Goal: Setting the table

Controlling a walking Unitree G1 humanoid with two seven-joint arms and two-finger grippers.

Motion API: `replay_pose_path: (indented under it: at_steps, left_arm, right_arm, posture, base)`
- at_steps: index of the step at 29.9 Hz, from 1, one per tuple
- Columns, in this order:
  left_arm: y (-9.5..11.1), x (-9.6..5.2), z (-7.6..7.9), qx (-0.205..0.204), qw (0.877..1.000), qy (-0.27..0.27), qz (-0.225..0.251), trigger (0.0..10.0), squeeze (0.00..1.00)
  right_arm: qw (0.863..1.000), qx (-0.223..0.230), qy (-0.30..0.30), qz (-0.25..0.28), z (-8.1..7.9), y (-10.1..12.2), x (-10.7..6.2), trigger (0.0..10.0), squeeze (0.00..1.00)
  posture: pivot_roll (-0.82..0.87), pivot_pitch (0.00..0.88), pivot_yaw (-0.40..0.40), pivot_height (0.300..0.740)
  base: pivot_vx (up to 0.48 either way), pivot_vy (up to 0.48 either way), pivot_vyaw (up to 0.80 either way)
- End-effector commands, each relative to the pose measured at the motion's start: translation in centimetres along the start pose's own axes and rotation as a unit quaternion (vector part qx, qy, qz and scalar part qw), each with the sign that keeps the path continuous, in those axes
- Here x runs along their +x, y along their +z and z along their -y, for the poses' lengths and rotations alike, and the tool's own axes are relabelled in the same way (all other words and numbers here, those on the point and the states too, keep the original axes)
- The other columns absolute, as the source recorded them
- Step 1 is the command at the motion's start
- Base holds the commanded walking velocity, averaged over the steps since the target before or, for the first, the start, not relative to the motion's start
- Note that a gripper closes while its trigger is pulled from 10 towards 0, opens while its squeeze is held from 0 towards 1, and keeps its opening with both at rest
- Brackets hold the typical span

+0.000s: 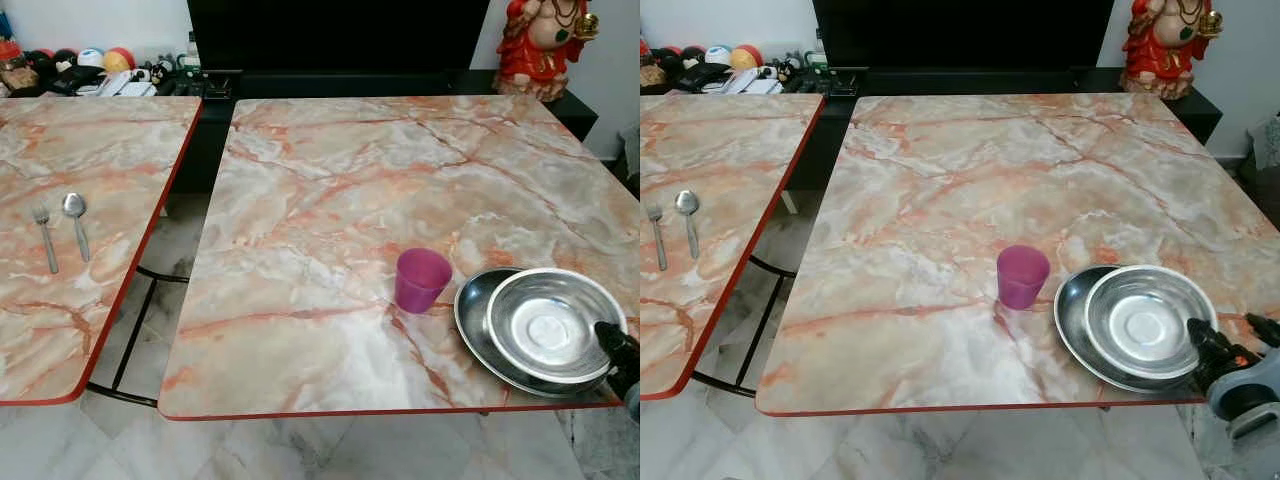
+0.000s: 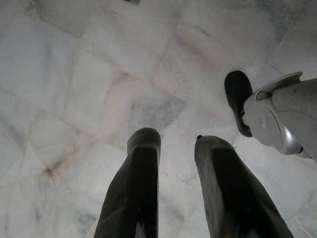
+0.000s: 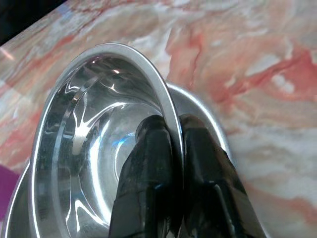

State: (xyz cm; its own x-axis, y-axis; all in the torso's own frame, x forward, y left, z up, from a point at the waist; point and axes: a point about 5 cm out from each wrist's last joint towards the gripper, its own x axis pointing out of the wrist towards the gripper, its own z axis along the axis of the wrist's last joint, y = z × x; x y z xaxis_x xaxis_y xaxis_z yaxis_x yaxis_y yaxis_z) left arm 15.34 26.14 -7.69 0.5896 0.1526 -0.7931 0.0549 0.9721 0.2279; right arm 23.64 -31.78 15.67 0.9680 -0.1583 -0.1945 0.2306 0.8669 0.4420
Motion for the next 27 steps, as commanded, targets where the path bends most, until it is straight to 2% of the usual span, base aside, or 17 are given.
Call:
replay_pose_path:
  at_steps: [1,6,14,22,24,27]
  left_arm:
    - [-1.2,-0.3,0.1,0.011,1.000,-0.006,-0.022,10.0,0.00]
    - [-1.3,-0.3,0.1,0.011,1.000,-0.006,-0.022,10.0,0.00]
    - [-1.1,-0.3,0.0,0.012,1.000,-0.005,-0.019,10.0,0.00]
    - [-1.2,-0.3,0.0,0.011,1.000,-0.005,-0.021,10.0,0.00]
    - [-1.2,-0.3,-0.1,0.010,1.000,-0.004,-0.021,10.0,0.00]
    - [-1.2,-0.3,-0.1,0.010,1.000,-0.004,-0.020,10.0,0.00]
  right_arm:
    - [1.000,0.000,-0.019,0.000,0.6,-0.3,0.0,10.0,0.00]
    - [1.000,0.008,-0.024,-0.005,0.6,-1.0,0.3,10.0,0.00]
    - [0.999,0.033,-0.001,-0.004,-0.4,-1.6,0.9,10.0,0.00]
    - [0.999,0.038,0.007,-0.005,-0.9,-1.8,1.3,10.0,0.00]
    - [0.999,0.035,0.006,-0.005,-0.9,-1.9,1.3,10.0,0.30]
    - [1.000,0.030,0.008,-0.004,-1.0,-1.8,1.3,10.0,0.31]
  posture:
    - [-0.11,0.140,0.015,0.740]
    - [-0.10,0.135,0.016,0.740]
    - [-0.10,0.140,0.015,0.740]
    - [-0.09,0.143,0.015,0.740]
    - [-0.09,0.143,0.015,0.740]
    - [-0.09,0.146,0.017,0.740]
  base:
    - [0.000,0.000,0.00]
    - [0.000,0.000,0.00]
    - [0.000,0.000,0.00]
    - [0.000,0.000,0.00]
    - [0.000,0.000,0.00]
    - [0.000,0.000,0.00]
